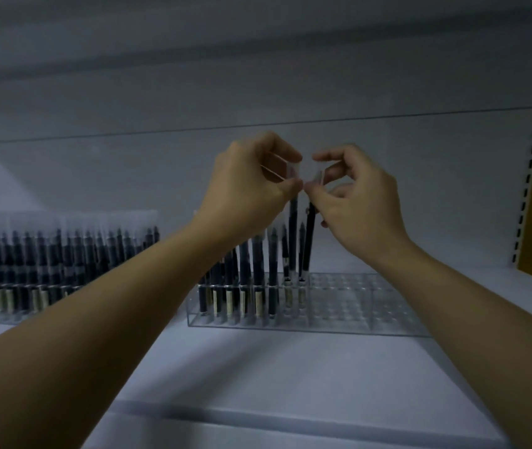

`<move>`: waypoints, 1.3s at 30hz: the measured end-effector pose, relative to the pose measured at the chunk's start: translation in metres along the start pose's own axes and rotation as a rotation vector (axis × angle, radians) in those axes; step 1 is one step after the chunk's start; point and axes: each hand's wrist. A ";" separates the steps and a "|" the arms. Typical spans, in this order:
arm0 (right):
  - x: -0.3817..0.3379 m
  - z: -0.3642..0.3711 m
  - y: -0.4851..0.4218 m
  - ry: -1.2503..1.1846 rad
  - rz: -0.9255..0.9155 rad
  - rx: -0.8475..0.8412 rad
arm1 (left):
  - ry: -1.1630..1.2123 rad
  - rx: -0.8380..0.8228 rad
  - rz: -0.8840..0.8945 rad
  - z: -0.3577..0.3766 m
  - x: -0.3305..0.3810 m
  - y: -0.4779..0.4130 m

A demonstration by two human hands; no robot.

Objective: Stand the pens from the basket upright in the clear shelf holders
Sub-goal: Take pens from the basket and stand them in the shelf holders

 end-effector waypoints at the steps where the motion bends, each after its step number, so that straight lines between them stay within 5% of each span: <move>1: 0.001 -0.001 0.001 -0.008 -0.001 0.012 | -0.012 -0.002 0.002 -0.002 0.000 -0.001; 8: -0.001 -0.006 0.012 -0.039 -0.014 0.022 | -0.074 -0.075 0.027 -0.009 -0.001 0.008; 25: 0.005 -0.008 0.030 0.205 -0.060 -0.268 | -0.421 -0.158 0.130 -0.011 -0.016 0.026; 39: -0.040 -0.022 0.047 0.387 -0.170 -0.276 | -0.522 -0.221 0.260 -0.047 0.000 0.057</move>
Point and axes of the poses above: each hand's wrist, its own y-axis away from the middle knuckle, its own z-axis out of the palm, x = y × z, and after that the axes turned 11 degrees about x, right-handed
